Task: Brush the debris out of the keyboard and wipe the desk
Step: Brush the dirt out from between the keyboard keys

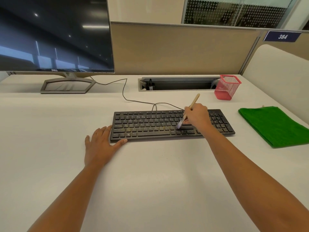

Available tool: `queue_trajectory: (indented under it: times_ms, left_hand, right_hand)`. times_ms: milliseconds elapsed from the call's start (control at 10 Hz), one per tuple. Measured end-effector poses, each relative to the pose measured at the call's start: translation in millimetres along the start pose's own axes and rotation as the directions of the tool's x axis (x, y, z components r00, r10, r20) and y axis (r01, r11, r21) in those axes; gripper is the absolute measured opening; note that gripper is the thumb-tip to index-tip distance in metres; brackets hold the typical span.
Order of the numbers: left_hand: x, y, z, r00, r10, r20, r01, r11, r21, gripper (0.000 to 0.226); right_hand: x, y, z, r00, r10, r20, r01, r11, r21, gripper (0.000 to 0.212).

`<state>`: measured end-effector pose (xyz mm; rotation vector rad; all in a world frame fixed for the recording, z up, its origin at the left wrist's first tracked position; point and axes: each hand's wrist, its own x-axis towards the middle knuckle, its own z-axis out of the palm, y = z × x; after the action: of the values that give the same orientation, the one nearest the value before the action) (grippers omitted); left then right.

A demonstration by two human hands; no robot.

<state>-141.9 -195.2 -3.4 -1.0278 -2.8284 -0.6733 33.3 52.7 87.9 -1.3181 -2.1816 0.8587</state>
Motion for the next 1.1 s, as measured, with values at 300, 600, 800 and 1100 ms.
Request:
queue_trajectory:
  times_ms: [300,600,800,1100]
  left_hand:
    - [-0.1,0.6,-0.7,1.0,-0.004,0.01,0.004,1.0,0.006,0.077]
    - [0.4,-0.5,-0.2,1.0,-0.004,0.019,0.004,1.0,0.014,0.08]
    - [0.7,-0.7,-0.1,1.0,0.003,0.018,-0.003,1.0,0.016,0.078]
    - [0.6,-1.4,-0.2,1.0,0.013,0.018,-0.013,0.999,0.03,0.097]
  right_hand:
    - [-9.9,-1.1,10.6,0.997,-0.073,0.024,0.073,0.997,0.014,0.039]
    - [-0.3,-8.1,3.3,0.999,-0.045,-0.026,0.047,0.996,0.07,0.037]
    - [-8.1,-6.6,10.1,0.994,-0.07,0.08,0.076,0.995,-0.07,0.037]
    - [-0.7,-6.5,-8.5,0.989,-0.14,-0.054,0.117,0.945,-0.306,0.039]
